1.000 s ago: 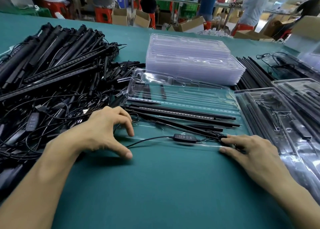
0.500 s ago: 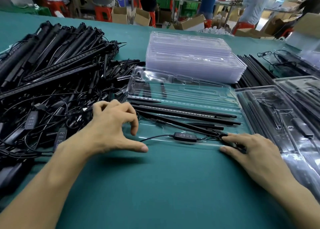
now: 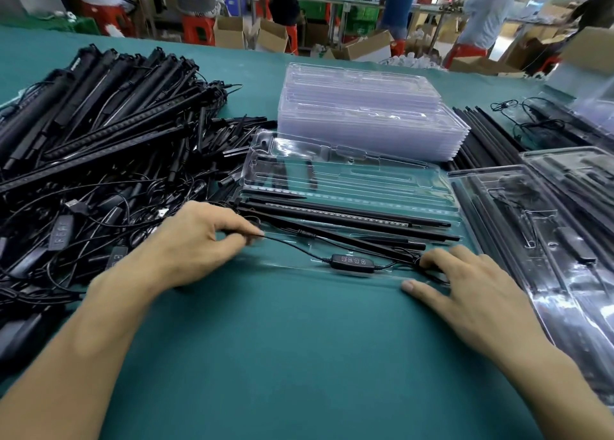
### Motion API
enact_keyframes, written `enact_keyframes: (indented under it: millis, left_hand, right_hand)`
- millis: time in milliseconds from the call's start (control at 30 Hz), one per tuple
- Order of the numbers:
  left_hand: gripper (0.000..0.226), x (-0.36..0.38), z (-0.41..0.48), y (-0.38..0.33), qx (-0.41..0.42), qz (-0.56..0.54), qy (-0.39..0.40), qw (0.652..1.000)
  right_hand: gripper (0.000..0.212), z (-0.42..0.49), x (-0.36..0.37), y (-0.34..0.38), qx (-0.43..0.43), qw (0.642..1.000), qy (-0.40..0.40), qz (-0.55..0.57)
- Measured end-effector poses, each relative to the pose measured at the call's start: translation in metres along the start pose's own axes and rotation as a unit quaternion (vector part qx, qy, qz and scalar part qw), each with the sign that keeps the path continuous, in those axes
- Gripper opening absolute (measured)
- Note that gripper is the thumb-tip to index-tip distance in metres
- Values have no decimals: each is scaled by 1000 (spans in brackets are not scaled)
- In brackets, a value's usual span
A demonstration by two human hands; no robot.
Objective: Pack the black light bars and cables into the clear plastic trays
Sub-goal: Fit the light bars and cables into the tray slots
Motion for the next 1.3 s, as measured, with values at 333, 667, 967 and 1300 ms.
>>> enact_keyframes:
  millis: [333,667,967,1300]
  left_hand:
    - [36,-8,-6,14,-122,208,-40,970]
    - [22,-16,-14,18,-245,239,-151,927]
    - [30,-14,-7,24,-231,346,-156,896]
    - [18,-9,22,-8,-120,215,-213,946]
  right_hand:
    - [61,2,0,-6,-11,999,-9,44]
    - [57,2,2,-12,-25,997,-24,71]
    - [60,1,3,-15,-30,997,-25,65]
    - [37,5,1,-20,-90,981,10,170]
Point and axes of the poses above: each hand's wrist, its own z-axis towards the middle knuckle, its own x-axis out of the palm, y = z × x, the point moved 6 cm from there along z, towards the middle knuckle, and after that the axes turned 13 degrees about y, right-handed, at the moved point
